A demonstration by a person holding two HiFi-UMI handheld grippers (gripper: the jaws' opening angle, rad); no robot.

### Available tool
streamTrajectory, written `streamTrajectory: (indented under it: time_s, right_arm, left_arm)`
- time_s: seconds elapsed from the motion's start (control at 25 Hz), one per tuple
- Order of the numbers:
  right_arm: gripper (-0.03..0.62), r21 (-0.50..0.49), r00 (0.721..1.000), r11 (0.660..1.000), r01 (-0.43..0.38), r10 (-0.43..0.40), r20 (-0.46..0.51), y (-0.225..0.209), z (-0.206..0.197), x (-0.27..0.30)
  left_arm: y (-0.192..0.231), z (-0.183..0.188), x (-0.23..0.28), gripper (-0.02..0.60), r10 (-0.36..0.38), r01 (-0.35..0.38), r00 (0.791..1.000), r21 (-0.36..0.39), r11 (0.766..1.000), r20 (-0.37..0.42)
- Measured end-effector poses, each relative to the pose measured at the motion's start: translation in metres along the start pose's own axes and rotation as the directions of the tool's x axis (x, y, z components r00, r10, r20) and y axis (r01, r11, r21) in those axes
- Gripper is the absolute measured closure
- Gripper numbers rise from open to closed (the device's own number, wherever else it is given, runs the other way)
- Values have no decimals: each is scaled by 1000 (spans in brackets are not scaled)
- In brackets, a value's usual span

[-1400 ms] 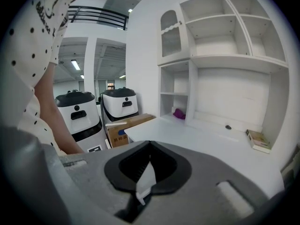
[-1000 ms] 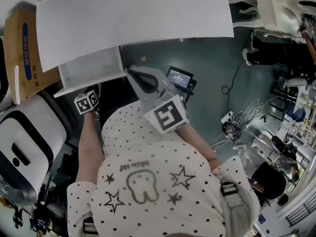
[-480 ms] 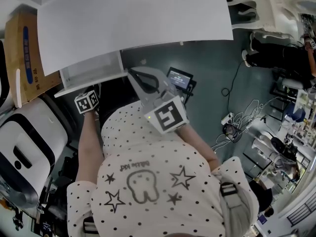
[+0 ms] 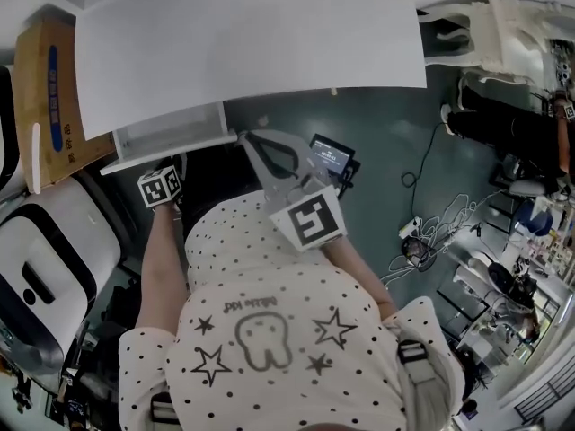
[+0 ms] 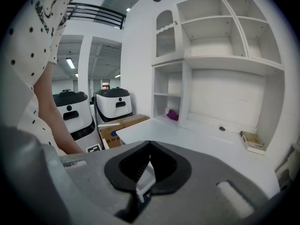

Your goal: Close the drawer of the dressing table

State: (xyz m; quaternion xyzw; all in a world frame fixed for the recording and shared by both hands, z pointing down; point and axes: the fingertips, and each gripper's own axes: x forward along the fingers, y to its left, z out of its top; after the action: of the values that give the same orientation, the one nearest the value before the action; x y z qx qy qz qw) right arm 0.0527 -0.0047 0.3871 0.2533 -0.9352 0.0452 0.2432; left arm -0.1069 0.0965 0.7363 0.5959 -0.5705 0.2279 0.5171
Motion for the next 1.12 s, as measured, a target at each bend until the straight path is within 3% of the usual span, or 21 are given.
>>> streamTrajectory:
  time_s: [0.28,0.6,0.84,1.12]
  right_arm:
    - [594,34,999,999,22,-23,33,-4,-3,-8]
    - [594,8,999,999,35,-35,19,-6,7,5]
    - [594,-3,1000,1000,14,-14,-15,4,24,29]
    - [594,32,999,999,41,-40,-26,10,29,51]
  left_arm:
    - [5,11,4,511,54,-53,998,-16,998,38]
    - [4,12,1,509,47,-47,999,11,999,23]
    - [5,9,4,509,19,-16,998,57,998,-53]
    - [4,14,0,505,-43,49,998,132,990,-46]
